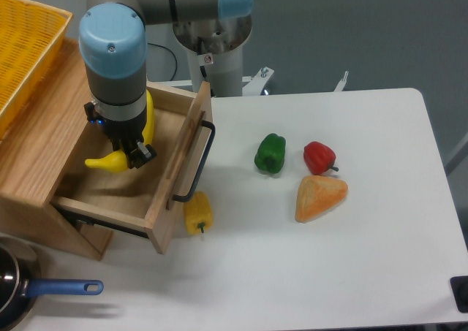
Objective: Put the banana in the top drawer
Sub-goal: 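Lower the banana into the drawer and open the gripper, then raise the open gripper out of the drawer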
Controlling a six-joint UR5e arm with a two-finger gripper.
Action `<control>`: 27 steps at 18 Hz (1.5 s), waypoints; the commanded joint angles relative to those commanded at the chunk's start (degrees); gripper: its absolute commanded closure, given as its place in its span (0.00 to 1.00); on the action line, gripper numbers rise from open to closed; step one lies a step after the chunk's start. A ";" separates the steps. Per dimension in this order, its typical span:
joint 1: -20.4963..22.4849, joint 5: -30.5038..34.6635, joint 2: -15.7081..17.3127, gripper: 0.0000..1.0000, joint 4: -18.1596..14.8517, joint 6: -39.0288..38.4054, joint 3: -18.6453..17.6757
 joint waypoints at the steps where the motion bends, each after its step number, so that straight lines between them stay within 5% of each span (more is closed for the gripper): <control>1: 0.00 0.00 0.00 0.54 0.00 0.00 -0.18; 20: 0.70 0.18 1.40 0.50 -0.09 0.97 0.79; 27: 4.74 1.22 2.64 0.51 -1.93 7.02 0.70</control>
